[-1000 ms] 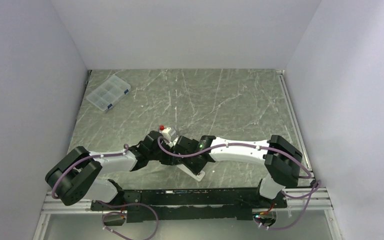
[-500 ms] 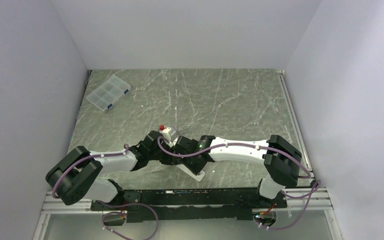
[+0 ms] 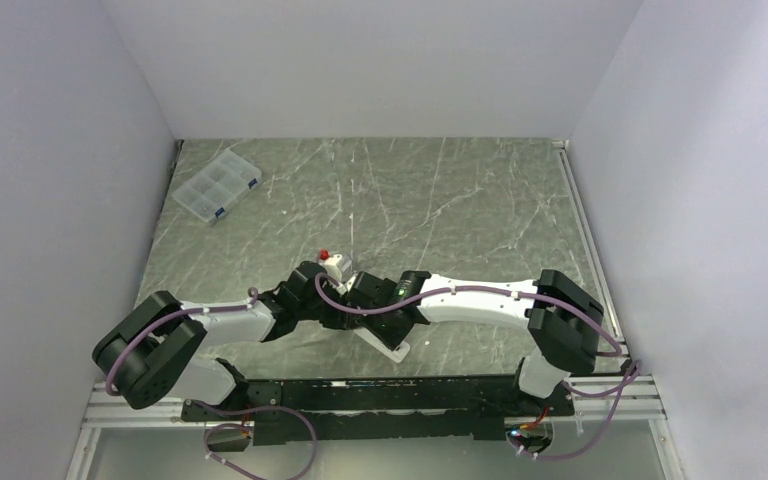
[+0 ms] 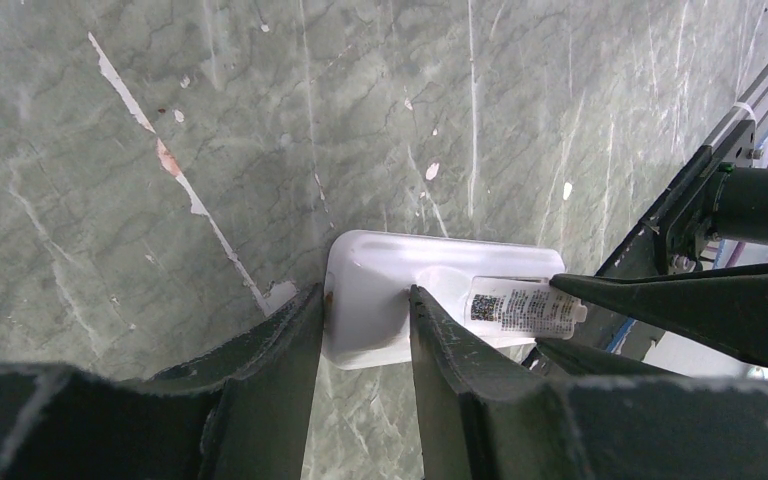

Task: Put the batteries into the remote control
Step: Load the battery cover into the remote control.

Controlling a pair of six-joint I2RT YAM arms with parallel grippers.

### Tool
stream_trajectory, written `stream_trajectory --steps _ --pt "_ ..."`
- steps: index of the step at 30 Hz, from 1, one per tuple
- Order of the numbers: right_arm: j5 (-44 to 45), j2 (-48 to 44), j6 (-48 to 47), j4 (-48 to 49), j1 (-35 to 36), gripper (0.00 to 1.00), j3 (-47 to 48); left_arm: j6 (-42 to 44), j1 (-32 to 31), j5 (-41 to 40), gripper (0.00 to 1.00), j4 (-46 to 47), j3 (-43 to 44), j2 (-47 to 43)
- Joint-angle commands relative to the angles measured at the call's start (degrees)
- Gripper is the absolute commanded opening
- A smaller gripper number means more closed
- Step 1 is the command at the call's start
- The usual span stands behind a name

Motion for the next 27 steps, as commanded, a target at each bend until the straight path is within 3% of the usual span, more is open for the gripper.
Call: stream_trajectory --steps 1,27 --pt "2.3 0.0 0.3 2.3 -0.4 0.28 1.4 0.9 0.0 1.5 0.43 0.3 0.9 1.1" --pt "2.2 -2.0 1.4 2.7 -0.5 0.40 1.5 0.8 0.0 1.2 0.42 0.3 0.6 1.1"
